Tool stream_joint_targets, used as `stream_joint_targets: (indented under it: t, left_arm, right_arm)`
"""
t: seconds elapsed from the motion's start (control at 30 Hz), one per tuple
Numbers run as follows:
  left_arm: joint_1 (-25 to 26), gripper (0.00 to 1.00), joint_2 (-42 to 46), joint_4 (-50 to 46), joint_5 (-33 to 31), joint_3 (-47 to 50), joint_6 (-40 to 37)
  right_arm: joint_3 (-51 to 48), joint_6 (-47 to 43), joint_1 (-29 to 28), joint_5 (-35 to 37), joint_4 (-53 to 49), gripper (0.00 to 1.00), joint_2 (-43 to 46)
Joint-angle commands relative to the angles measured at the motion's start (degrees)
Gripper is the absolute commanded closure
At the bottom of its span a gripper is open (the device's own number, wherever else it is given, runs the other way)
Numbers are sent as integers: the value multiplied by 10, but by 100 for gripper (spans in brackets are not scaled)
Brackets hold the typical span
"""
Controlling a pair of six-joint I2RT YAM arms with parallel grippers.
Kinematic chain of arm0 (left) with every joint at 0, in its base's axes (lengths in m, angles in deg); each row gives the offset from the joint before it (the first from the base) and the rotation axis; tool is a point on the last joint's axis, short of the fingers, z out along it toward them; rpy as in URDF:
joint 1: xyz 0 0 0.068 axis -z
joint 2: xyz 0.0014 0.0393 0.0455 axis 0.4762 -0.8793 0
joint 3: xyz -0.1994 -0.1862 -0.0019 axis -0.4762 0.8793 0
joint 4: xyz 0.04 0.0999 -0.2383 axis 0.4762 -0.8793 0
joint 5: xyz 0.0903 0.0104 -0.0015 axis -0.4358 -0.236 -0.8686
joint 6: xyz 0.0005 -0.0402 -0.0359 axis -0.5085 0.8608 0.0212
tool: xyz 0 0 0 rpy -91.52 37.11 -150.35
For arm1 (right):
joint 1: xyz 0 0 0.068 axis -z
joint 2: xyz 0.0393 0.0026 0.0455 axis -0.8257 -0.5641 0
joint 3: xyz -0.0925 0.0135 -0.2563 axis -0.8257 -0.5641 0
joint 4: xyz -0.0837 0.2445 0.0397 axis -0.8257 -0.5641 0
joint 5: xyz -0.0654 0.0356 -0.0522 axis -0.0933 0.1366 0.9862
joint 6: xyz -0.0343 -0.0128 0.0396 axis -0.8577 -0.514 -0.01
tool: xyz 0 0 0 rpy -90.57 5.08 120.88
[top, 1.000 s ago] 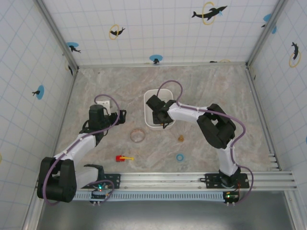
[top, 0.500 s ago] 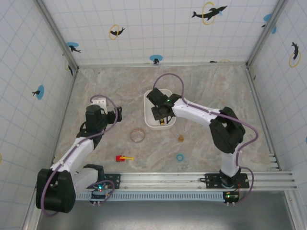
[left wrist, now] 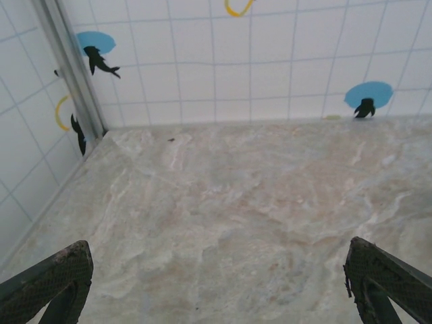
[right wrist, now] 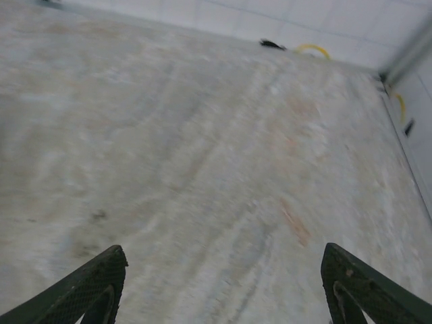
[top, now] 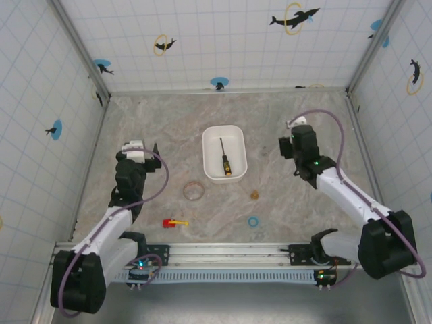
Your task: Put the screwdriver in the bin
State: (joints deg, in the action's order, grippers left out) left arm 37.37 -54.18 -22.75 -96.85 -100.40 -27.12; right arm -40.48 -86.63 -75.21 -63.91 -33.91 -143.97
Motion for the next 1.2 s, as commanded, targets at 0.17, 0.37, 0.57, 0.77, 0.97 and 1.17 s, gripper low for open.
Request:
stream_joint_targets:
  t: [0.17,0.37,0.57,0.77,0.97,1.17]
  left_arm:
    - [-40,3,-76,148,50,29,-31]
    - [-77,3,-128,203,83,35,-1]
    - [-87,3,-200,256,96,29,16]
    - [-90,3,-234,262,93,7,23]
    - [-91,3,-305,336,86,9,19]
    - [-93,3,-320,322,96,-5,14]
  right_arm:
    - [-224,62,176,-79,370,22,69]
    - [-284,98,233,-87,542,22,4]
    - [-294,101,225,-99,659,24,-95]
    - [-275,53,173,-62,690,23,-165]
    - [-245,41,159,-34,630,22,-165]
    - [-228,58,169,-35,593,21,-164]
